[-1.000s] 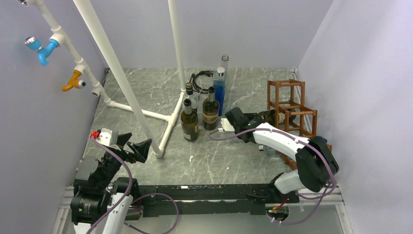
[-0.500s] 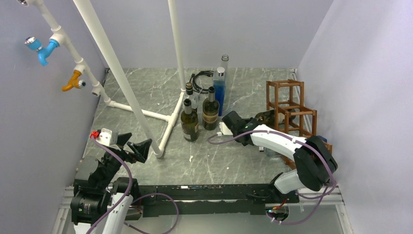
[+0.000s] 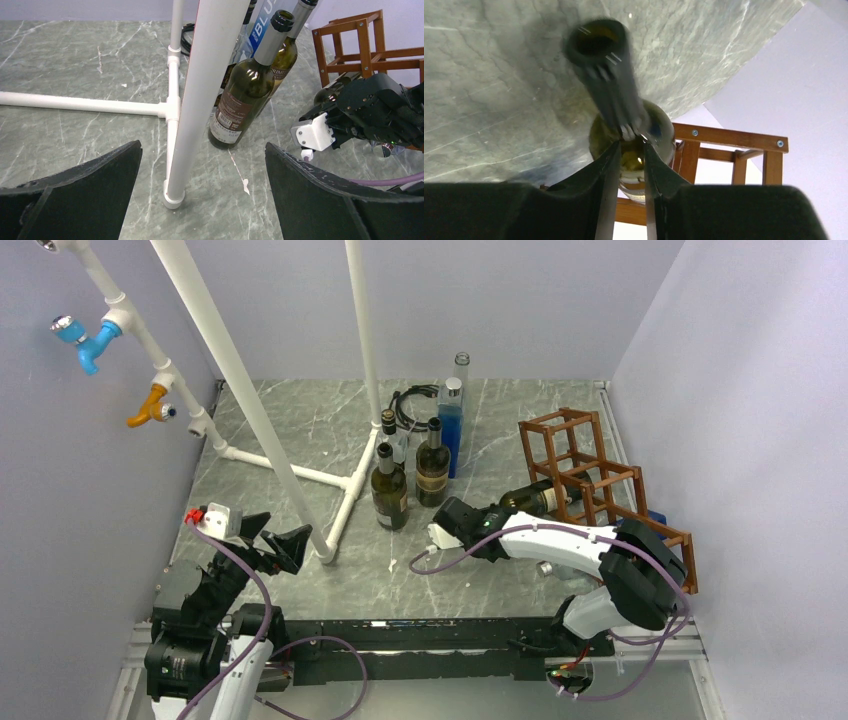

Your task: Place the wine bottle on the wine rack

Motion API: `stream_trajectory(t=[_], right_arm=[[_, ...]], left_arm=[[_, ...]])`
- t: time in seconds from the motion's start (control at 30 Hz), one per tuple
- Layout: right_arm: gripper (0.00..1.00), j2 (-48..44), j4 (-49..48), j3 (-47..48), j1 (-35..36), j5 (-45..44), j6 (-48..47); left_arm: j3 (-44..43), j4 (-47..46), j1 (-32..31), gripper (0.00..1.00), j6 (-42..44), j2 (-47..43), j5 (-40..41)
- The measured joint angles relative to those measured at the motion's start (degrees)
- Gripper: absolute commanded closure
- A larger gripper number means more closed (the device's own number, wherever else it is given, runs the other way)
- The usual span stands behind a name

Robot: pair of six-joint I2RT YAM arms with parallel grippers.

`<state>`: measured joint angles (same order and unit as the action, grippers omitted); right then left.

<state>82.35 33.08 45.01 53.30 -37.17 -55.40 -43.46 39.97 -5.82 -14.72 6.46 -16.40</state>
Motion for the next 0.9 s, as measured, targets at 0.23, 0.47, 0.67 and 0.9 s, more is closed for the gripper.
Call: stream_trajectory(t=[0.23, 0.47, 0.67, 0.9], right_arm=[[1.0, -2.73, 0.83, -0.28, -3.96, -1.22, 1.27], [0.97, -4.46, 2.62, 1.68, -6.23, 0.42, 4.7], [0.55, -3.8, 5.9, 11.21, -5.73, 5.88, 17.35], [0.4, -15.87, 3.61, 1.75, -1.03, 17.18, 17.79]], left_arm=[[0.0, -0.02, 0.0, 0.01, 0.0, 0.0, 0.0], [0.0, 0.0, 0.0, 0.01, 0.0, 0.0, 0.0], [0.0, 0.0, 0.0, 0.01, 0.0, 0.0, 0.0], [0.0, -0.02, 0.0, 0.01, 0.0, 0.0, -0.02]])
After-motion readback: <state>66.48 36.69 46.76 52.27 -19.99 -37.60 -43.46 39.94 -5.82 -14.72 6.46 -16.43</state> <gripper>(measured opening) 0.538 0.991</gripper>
